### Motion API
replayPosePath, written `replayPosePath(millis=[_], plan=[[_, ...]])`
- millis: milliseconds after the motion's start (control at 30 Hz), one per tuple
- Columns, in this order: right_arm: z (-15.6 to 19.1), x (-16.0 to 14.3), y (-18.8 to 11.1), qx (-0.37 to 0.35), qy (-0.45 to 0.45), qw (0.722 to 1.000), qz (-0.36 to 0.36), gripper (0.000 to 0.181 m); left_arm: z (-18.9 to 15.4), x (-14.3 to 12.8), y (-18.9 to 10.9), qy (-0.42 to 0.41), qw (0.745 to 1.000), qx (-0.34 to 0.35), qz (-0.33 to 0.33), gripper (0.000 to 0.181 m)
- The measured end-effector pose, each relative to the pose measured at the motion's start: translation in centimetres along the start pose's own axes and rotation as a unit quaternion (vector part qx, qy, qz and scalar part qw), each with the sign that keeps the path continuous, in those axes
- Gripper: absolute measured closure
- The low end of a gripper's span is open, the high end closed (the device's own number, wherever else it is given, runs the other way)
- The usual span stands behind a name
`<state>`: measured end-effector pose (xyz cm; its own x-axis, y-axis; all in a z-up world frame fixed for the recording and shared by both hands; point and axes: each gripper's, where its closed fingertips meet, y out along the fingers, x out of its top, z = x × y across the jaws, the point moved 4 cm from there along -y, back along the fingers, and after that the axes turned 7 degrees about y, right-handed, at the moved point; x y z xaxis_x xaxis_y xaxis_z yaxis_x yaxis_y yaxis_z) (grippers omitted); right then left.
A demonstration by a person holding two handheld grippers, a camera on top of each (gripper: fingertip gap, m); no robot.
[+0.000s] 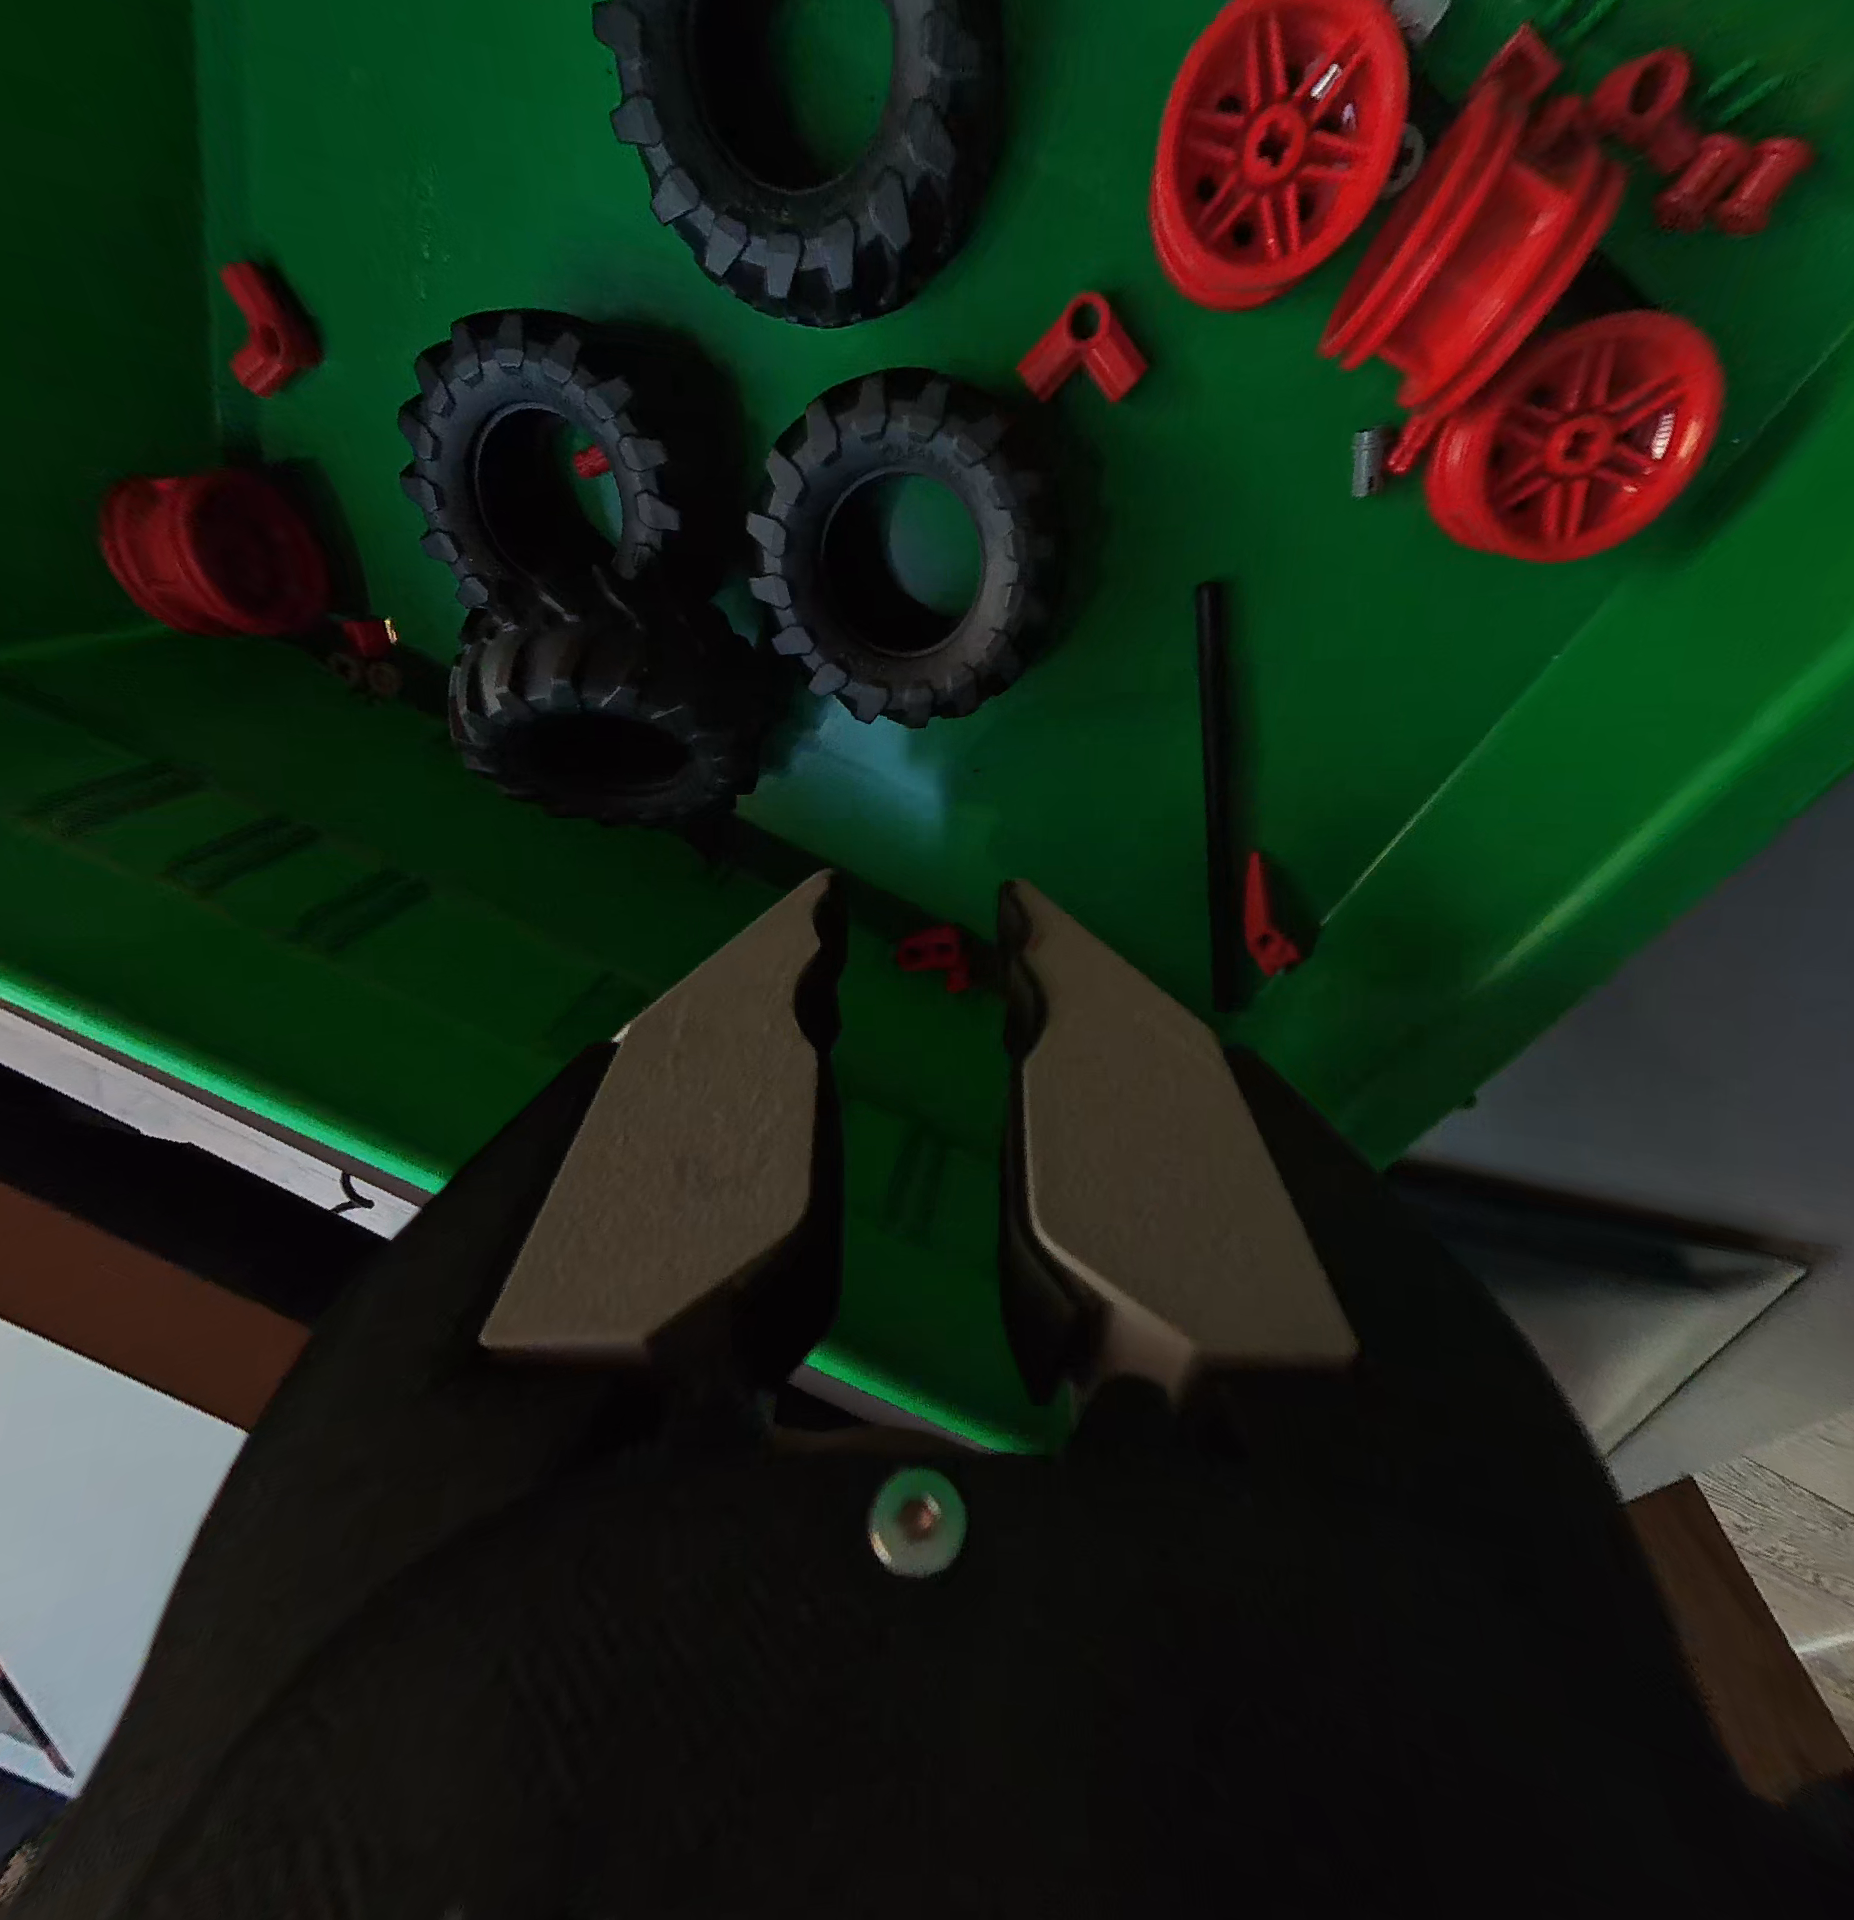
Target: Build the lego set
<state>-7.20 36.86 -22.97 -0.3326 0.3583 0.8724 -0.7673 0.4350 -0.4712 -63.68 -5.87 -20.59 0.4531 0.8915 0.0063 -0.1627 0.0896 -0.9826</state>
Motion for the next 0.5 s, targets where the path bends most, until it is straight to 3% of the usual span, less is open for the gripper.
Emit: replayPosePath(millis=[267, 500], plan=[[0.2, 0.0, 0.1, 0.008, -0.004, 1.000, 0.003, 0.109, 0.3, 0.6, -0.8, -0.010, 1.000, 0.010, -0.013, 0.155], [0.4, -0.1, 0.1, 0.009, -0.012, 1.000, 0.005, 0.109, 2.2, 2.6, -2.5, -0.038, 0.994, 0.063, -0.085, 0.154]])
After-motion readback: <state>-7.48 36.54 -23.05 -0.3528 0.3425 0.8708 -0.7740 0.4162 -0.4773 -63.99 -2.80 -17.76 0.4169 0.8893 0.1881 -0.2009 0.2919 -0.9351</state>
